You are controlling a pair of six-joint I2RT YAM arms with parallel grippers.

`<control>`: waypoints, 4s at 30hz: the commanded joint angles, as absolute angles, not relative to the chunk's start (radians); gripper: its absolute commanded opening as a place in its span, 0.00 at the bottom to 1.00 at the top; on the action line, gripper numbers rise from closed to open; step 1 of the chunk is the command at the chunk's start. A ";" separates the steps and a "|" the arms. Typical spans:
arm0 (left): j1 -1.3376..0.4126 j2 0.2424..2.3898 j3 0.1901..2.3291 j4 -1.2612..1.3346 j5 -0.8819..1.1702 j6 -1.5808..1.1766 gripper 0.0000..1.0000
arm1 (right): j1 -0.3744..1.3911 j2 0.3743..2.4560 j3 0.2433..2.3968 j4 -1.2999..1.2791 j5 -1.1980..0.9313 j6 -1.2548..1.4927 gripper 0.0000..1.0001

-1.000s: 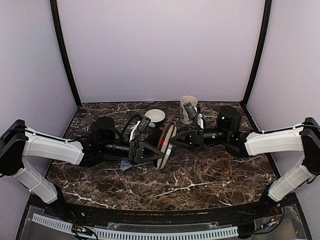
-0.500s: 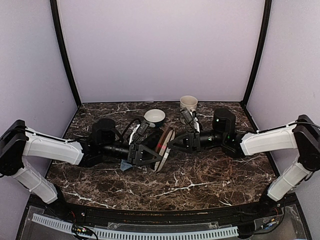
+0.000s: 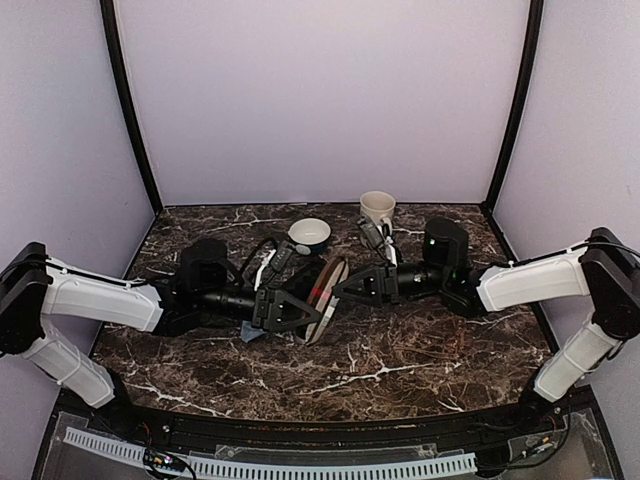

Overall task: Organize the sunglasses
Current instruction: Open the sunglasses case, then place the opened sunglasses case at the center of the board.

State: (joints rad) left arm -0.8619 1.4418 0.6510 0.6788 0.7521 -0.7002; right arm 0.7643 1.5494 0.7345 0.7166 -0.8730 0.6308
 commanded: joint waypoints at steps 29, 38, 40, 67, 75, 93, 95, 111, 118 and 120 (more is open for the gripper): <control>-0.873 1.313 0.678 0.785 0.802 -0.564 0.00 | 0.719 1.722 0.773 0.388 -0.621 0.766 0.38; -0.873 1.308 0.671 0.812 0.796 -0.572 0.00 | 0.719 1.731 0.780 0.326 -0.568 0.755 0.34; -0.873 1.308 0.668 0.824 0.795 -0.581 0.00 | 0.719 1.738 0.776 0.314 -0.551 0.752 0.33; -0.871 1.296 0.634 0.908 0.764 -0.641 0.00 | 0.724 1.764 0.707 0.309 -0.453 0.736 0.29; -0.868 1.282 0.675 0.610 0.626 -0.519 0.00 | 0.725 1.626 0.692 0.333 -0.559 0.623 0.47; -0.847 1.552 0.970 0.069 0.673 -0.252 0.00 | 0.695 1.353 0.660 0.225 -0.721 0.486 0.73; -0.847 1.581 0.996 0.049 0.670 -0.236 0.00 | 0.693 1.354 0.656 0.238 -0.729 0.498 0.73; -0.733 1.729 1.095 -0.194 0.842 -0.064 0.00 | 0.638 1.377 0.602 0.229 -0.665 0.485 0.71; -0.655 1.796 1.108 -0.304 0.926 0.007 0.00 | 0.637 1.434 0.611 0.231 -0.653 0.472 0.71; -0.633 1.826 1.125 -0.331 0.948 0.027 0.00 | 0.637 1.445 0.612 0.243 -0.661 0.475 0.71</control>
State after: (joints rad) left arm -0.6670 1.7809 1.0897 -0.2295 0.8650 -0.0490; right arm 0.6449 1.4246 0.6033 0.1940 -0.6601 0.4889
